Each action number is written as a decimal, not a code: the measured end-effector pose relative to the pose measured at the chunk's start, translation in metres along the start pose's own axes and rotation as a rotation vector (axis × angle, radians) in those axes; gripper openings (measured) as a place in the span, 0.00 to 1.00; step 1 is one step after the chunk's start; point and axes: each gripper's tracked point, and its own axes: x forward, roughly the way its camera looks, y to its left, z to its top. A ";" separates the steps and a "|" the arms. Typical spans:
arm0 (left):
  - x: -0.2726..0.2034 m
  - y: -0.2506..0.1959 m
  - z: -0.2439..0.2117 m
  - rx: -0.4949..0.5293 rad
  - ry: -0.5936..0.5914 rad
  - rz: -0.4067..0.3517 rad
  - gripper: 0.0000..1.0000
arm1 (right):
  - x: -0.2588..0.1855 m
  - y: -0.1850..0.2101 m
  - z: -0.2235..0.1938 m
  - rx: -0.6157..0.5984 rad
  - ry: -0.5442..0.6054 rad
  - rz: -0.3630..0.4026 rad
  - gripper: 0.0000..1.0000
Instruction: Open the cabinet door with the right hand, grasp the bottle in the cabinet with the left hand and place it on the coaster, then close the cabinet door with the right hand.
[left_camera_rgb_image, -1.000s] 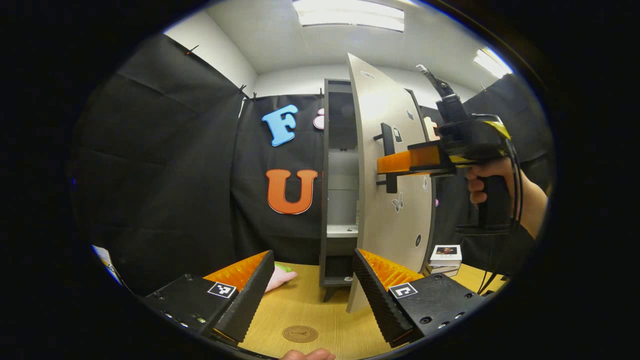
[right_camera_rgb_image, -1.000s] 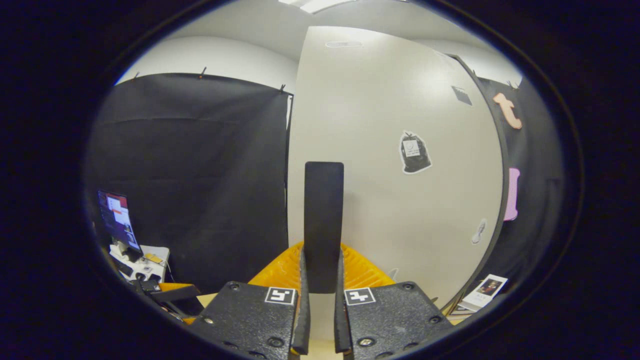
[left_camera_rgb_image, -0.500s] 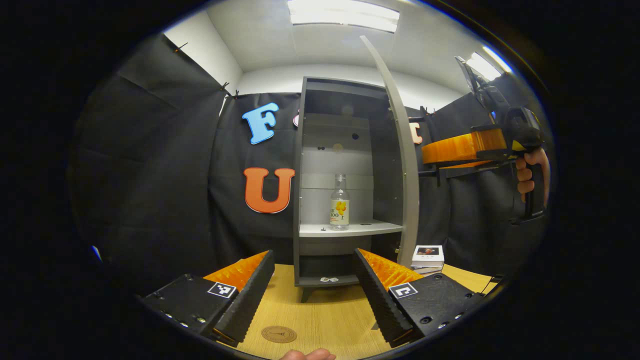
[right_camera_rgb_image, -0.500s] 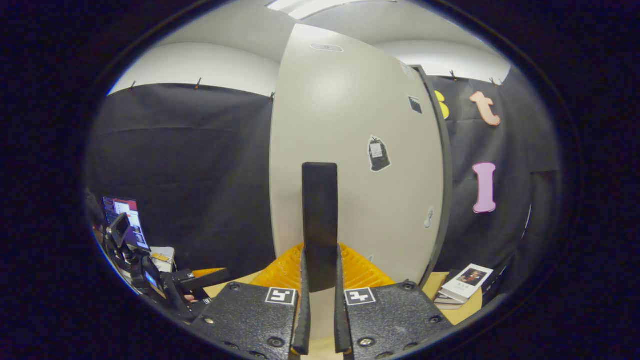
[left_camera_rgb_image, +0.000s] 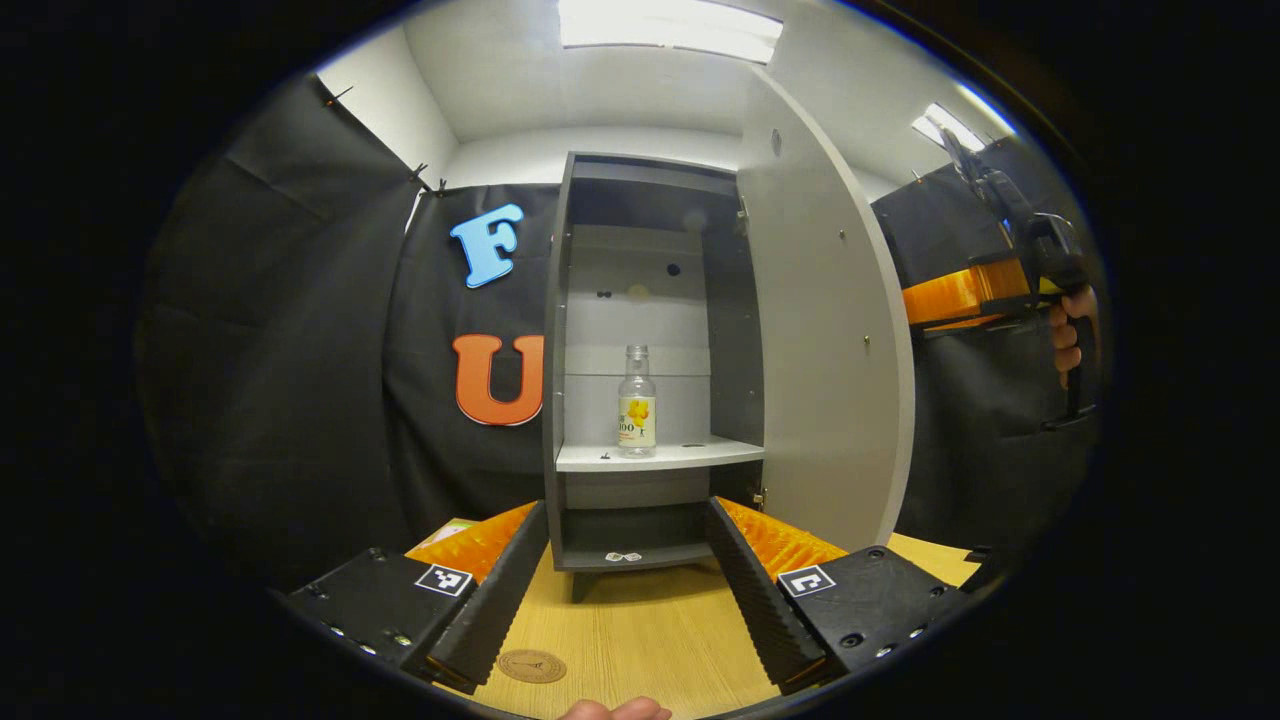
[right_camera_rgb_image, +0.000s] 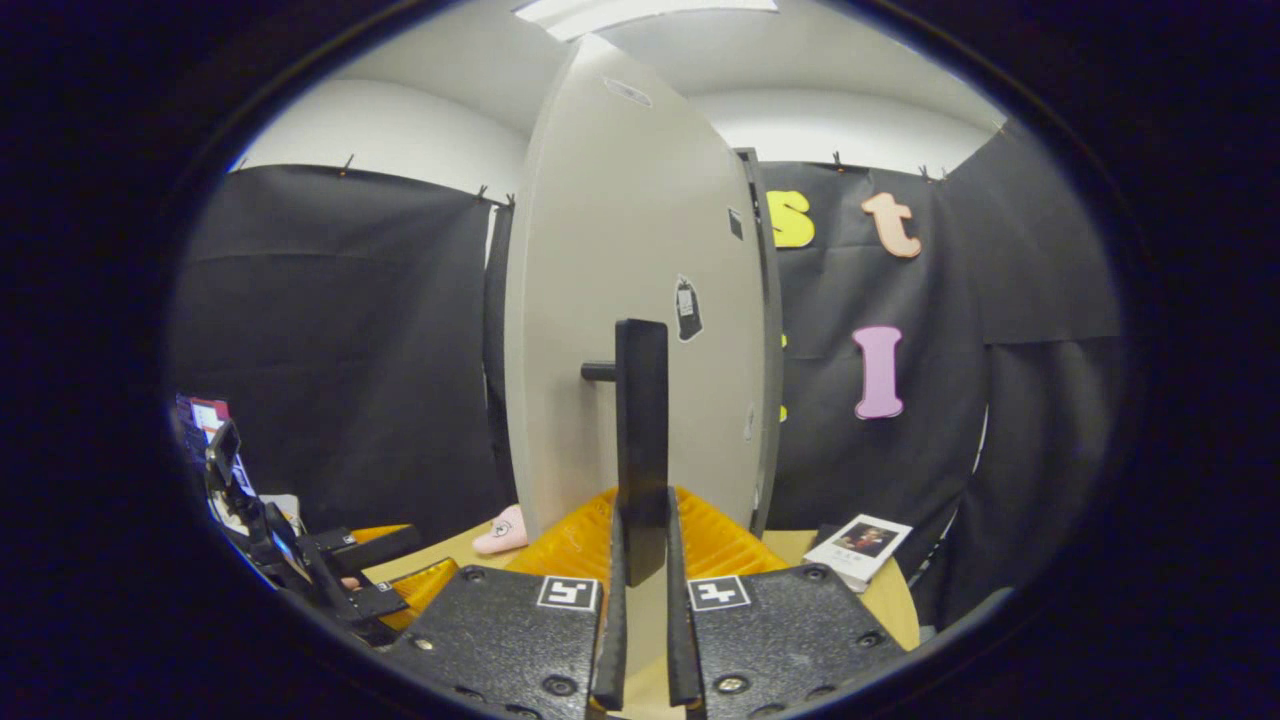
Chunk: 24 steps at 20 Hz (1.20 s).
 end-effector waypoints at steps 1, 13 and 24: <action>0.001 -0.002 0.000 0.000 0.000 -0.006 0.95 | -0.002 -0.006 0.001 0.005 -0.003 -0.023 0.20; 0.001 -0.018 -0.005 0.006 0.013 -0.030 0.95 | -0.027 -0.094 0.007 0.002 -0.030 -0.262 0.05; 0.005 -0.020 -0.007 0.016 0.015 -0.007 0.95 | -0.034 -0.099 0.007 0.096 -0.061 -0.185 0.04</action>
